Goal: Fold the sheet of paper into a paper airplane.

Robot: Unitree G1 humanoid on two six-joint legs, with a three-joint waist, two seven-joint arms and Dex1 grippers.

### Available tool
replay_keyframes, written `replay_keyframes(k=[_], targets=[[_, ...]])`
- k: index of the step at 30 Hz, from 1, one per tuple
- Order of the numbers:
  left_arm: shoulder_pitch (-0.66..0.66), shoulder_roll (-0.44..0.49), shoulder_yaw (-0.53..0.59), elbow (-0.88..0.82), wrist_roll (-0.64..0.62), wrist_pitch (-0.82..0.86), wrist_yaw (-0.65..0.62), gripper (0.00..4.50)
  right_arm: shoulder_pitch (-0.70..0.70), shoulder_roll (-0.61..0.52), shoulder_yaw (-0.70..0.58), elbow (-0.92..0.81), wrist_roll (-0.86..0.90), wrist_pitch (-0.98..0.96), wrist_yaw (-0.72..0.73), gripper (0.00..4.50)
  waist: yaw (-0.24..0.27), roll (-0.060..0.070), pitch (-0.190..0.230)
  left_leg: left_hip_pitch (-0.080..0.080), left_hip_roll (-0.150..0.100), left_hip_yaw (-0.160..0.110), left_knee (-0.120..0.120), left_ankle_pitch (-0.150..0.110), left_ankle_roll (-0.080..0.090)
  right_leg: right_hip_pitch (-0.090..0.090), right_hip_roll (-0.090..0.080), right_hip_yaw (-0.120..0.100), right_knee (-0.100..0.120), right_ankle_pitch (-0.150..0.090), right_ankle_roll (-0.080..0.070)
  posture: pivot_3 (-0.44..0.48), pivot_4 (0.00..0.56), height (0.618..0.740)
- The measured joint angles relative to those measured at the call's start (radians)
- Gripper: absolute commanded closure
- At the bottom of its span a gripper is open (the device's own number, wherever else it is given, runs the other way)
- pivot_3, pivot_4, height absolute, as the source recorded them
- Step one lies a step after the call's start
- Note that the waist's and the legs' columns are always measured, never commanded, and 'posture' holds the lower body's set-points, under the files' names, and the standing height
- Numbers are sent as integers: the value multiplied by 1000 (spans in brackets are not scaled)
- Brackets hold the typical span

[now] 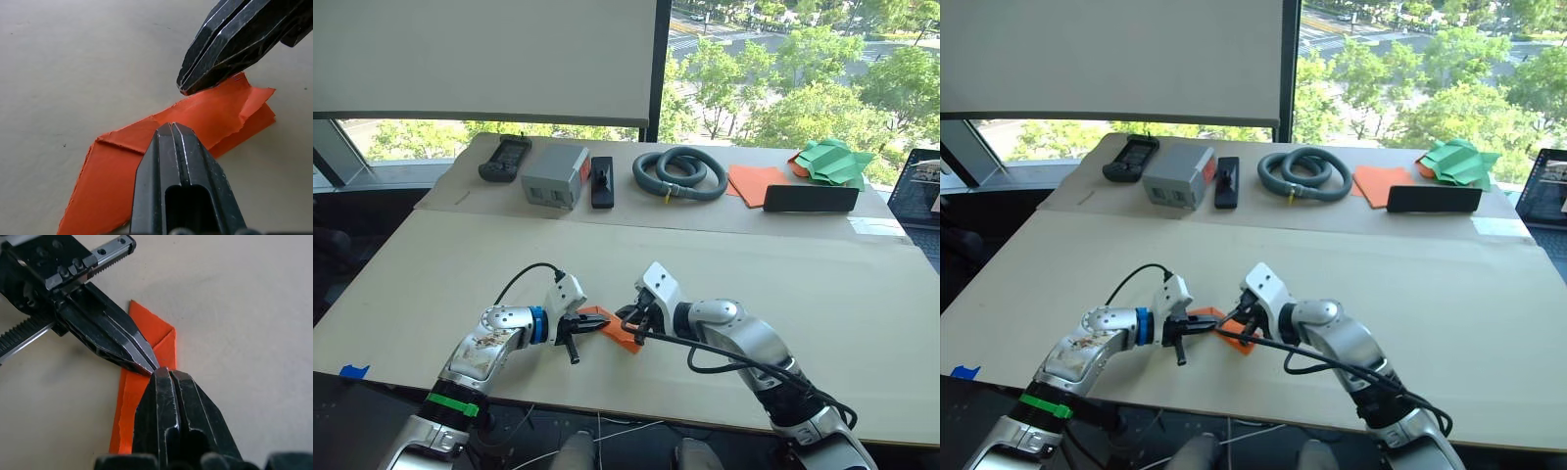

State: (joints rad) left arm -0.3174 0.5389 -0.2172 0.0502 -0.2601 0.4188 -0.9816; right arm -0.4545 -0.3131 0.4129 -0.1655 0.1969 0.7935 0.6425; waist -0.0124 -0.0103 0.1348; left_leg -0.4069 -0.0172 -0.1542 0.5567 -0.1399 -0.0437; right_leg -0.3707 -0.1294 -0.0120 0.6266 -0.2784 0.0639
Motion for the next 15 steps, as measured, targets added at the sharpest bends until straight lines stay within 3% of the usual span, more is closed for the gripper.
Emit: replay_keyframes(k=[15], targets=[[16, 1, -4, -15, 22, -2, 0, 4500, -46, -1, 99, 68, -96, -10, 13, 4487, -2, 3, -6, 2, 0, 0, 0, 0, 0, 2, 0, 0, 1, 0, 0, 0, 150, 702]])
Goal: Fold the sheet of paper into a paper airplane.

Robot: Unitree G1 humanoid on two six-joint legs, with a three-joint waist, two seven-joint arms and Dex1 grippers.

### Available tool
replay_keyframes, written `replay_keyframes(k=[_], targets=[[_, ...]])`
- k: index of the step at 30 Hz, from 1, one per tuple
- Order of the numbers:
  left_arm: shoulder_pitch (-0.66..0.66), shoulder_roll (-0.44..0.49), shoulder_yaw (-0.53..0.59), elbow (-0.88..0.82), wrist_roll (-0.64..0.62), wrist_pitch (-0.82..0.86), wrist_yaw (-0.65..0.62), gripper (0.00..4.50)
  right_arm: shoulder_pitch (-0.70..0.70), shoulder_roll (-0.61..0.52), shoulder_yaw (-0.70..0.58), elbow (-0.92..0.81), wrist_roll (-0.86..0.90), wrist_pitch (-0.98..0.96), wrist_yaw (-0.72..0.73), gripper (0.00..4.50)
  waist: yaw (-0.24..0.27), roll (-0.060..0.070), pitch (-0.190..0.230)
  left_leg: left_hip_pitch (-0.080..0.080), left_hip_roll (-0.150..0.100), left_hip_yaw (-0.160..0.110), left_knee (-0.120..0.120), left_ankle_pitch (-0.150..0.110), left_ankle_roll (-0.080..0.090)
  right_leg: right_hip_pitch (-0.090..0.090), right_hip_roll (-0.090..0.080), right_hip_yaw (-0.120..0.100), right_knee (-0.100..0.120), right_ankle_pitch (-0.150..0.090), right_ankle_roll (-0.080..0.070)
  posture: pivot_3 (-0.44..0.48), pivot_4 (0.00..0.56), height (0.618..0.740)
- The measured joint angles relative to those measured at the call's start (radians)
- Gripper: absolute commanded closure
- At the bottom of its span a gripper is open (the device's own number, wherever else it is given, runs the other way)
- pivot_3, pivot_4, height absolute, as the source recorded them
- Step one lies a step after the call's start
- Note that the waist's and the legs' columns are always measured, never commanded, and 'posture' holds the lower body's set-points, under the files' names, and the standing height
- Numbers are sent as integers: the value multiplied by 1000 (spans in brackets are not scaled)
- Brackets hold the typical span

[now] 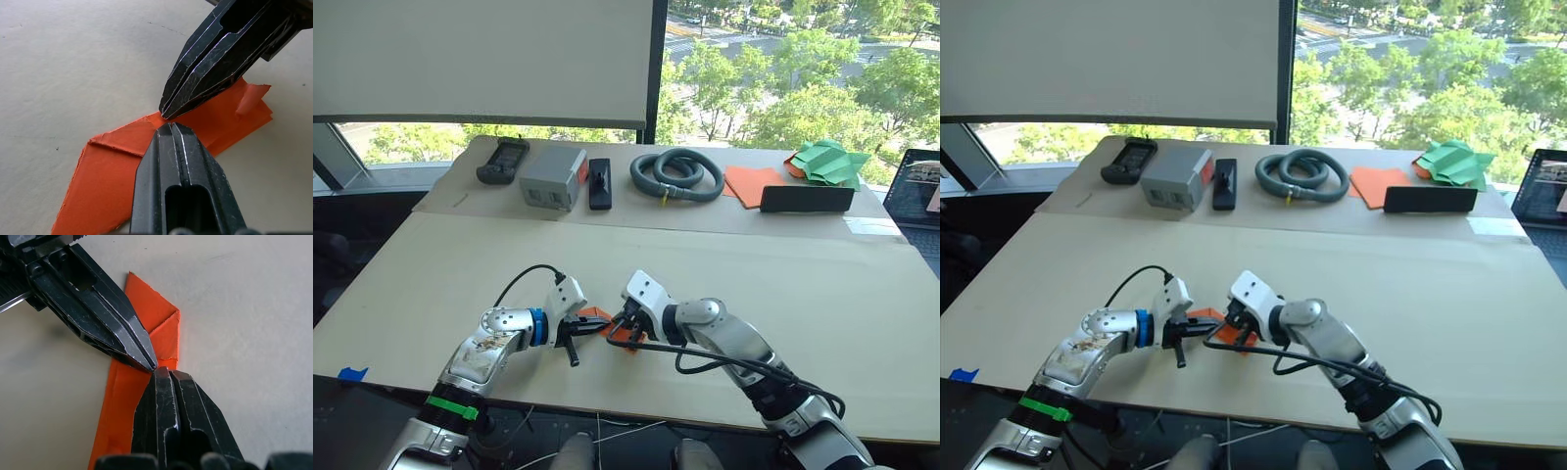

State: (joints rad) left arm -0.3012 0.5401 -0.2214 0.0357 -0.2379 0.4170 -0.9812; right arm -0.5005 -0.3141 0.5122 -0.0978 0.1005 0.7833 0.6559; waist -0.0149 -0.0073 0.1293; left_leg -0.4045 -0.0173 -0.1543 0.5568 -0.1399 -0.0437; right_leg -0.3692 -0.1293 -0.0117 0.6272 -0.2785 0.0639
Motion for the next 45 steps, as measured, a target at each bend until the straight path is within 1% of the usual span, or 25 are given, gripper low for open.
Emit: replay_keyframes(k=[6, 23, 32, 39, 45], targets=[[5, 4, -4, 0, 4, -1, -9, 4500, 10, -30, 17, -26, -9, 28, 11, 4487, 3, 3, -7, 0, 0, 0, 0, 0, 0, 1, 0, 0, 0, -1, 0, 0, 150, 702], [3, 7, -15, 4, 14, -5, -11, 4500, 86, -68, -8, -122, -7, 65, -1, 4487, 6, 3, -13, 0, 0, 0, 1, 0, 0, 2, -1, 0, -1, -3, 1, 0, 150, 702], [0, 5, -28, 5, 30, -26, -12, 4500, 137, -130, -21, -199, 4, 74, -3, 4487, 12, 2, -14, 0, -1, 1, 1, 0, -1, 3, -2, 0, -2, -4, 2, 0, 150, 702], [-4, 3, -35, 11, 34, -31, -14, 4500, 194, -173, -59, -267, 29, 116, -14, 4487, 19, 0, -16, 0, -1, 1, 1, -1, -1, 4, -3, -1, -3, -5, 2, 0, 150, 702], [-9, 1, -41, 20, 34, -40, -21, 4500, 219, -201, -66, -313, 41, 142, -28, 4487, 25, -1, -16, -1, -1, 2, 2, -1, -1, 4, -4, -1, -3, -6, 3, 0, 150, 702]])
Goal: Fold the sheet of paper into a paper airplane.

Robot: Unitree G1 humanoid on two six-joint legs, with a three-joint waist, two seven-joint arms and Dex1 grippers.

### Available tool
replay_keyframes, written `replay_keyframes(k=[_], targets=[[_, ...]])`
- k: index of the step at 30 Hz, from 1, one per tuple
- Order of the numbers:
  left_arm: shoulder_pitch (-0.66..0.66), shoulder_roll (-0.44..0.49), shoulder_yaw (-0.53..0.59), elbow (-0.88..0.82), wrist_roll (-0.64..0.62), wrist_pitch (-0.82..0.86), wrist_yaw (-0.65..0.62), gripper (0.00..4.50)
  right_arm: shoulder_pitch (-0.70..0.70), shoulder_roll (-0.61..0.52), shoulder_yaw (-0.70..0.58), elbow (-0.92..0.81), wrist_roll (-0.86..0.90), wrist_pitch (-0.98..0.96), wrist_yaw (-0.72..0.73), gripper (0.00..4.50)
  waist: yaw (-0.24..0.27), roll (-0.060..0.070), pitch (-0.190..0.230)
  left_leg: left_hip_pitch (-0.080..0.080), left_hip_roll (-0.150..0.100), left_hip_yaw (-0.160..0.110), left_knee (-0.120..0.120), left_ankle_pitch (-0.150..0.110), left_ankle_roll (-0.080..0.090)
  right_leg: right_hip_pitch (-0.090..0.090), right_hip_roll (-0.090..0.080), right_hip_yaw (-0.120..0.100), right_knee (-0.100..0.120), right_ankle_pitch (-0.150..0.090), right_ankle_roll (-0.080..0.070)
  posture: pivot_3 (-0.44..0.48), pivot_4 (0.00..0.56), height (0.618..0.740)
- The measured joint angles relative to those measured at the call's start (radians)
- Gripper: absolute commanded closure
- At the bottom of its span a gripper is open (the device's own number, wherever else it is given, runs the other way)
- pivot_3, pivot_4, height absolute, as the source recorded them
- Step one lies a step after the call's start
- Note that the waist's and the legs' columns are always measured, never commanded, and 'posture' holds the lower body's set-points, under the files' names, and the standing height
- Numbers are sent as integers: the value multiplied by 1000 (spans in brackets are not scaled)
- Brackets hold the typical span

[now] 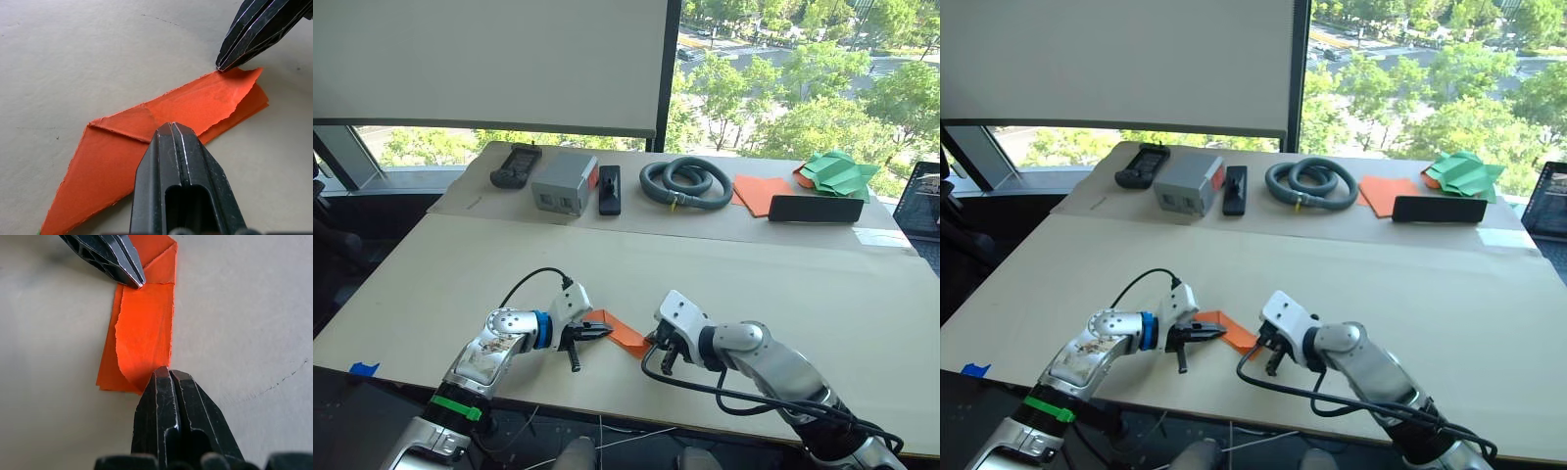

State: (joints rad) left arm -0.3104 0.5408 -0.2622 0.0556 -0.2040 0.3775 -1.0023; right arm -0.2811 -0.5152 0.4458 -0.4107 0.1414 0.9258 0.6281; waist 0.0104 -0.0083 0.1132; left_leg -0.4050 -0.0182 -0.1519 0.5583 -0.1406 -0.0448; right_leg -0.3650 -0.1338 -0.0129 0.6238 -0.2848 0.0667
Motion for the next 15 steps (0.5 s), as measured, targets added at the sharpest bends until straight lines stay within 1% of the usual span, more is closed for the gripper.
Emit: replay_keyframes(k=[4, 11, 15], targets=[[-5, -1, -4, 4, 0, -3, -6, 4500, 23, -16, -12, -37, 4, 20, -9, 4487, 2, -1, 0, -1, 0, 1, 0, 0, 0, 1, -1, 0, -1, -1, 1, 0, 150, 702], [-13, -1, -2, 7, 1, -5, -9, 4500, 24, -14, -83, -79, 59, 91, -22, 4487, 1, -1, 5, -3, -1, 2, 0, 0, 0, -1, -4, -2, -2, -2, 1, 0, 150, 702], [-14, 0, 2, 4, 1, -5, -14, 4500, 2, 41, -153, -81, 120, 125, -21, 4487, -2, 2, 12, -8, -1, 2, 0, 0, 0, -5, -4, -3, -1, -1, 1, 0, 150, 702]])
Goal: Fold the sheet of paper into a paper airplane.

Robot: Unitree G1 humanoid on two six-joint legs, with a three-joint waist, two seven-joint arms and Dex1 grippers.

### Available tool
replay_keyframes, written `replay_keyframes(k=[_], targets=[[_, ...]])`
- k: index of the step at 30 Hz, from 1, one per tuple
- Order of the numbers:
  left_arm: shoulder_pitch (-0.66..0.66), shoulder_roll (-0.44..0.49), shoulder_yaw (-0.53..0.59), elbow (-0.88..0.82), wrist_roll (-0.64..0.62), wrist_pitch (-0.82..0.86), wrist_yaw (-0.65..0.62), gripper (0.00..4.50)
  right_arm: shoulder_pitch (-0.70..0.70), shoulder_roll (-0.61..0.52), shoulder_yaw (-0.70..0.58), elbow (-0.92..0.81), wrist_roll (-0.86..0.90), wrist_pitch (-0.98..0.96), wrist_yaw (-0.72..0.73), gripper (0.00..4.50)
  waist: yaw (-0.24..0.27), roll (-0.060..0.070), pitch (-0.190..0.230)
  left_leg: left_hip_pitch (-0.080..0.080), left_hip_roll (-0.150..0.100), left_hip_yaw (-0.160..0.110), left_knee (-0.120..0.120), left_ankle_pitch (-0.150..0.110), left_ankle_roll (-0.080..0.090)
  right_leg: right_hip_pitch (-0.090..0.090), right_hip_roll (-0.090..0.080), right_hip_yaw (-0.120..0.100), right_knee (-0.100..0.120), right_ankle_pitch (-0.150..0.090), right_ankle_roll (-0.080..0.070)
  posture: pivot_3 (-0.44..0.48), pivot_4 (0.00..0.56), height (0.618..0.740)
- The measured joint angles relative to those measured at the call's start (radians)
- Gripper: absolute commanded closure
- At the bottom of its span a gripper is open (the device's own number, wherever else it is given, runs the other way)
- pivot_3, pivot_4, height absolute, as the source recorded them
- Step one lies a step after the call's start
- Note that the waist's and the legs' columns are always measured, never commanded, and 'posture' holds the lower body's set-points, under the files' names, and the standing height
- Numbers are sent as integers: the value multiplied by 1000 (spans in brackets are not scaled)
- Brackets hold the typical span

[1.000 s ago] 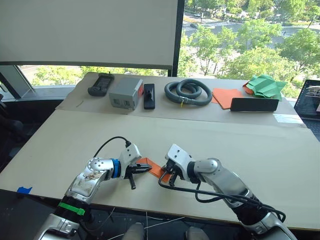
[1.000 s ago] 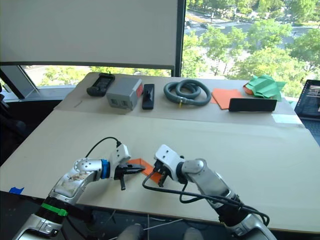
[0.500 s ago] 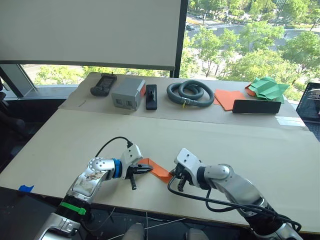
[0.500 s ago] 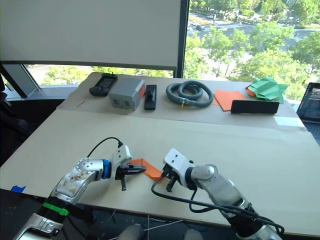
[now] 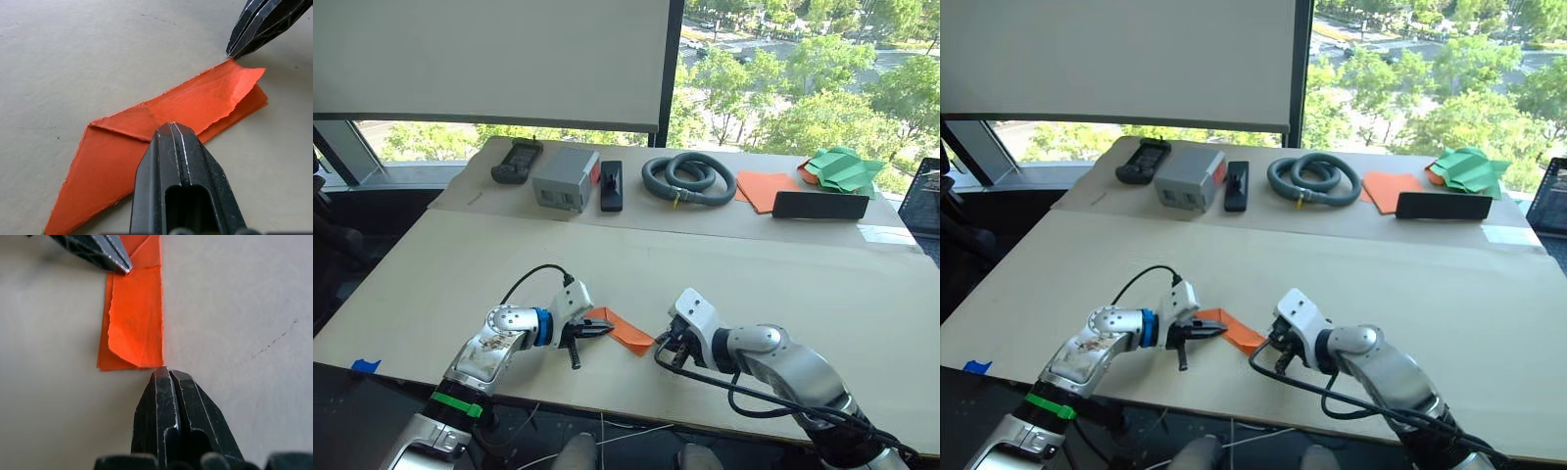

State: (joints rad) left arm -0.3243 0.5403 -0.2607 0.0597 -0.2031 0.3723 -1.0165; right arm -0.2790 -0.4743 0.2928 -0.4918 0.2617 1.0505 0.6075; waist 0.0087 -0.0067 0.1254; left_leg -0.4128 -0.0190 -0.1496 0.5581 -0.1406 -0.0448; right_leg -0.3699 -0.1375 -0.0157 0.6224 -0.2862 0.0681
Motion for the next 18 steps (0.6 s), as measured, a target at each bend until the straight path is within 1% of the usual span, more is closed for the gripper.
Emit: replay_keyframes(k=[3, 7, 13, 18], targets=[[0, 0, 0, -4, 0, 1, 0, 4500, -52, 60, -39, -14, 38, -8, -3, 4487, -2, 1, 1, 0, 0, 0, 0, 0, 0, 0, 1, 0, 1, 0, 1, 0, 150, 702], [-2, 0, 0, -6, 1, 1, 3, 4500, -69, 97, -29, -21, 42, -27, -16, 4487, -1, 0, 0, 0, 0, 0, 0, 0, 0, 1, 1, -1, 2, 0, 1, 0, 150, 702], [-1, 1, 3, -12, 1, 2, 3, 4500, -59, 94, 90, 53, -9, -61, -42, 4487, -2, 0, 0, 1, 0, 0, 0, 0, 0, 0, 1, 0, 2, 1, 1, 0, 150, 702], [-14, 3, 1, -4, 1, 11, -3, 4500, -23, 78, 134, 91, -39, -100, -47, 4487, -5, 0, 0, 1, 0, 0, 0, 0, 0, 1, 1, 0, 2, 1, 1, 0, 150, 702]])
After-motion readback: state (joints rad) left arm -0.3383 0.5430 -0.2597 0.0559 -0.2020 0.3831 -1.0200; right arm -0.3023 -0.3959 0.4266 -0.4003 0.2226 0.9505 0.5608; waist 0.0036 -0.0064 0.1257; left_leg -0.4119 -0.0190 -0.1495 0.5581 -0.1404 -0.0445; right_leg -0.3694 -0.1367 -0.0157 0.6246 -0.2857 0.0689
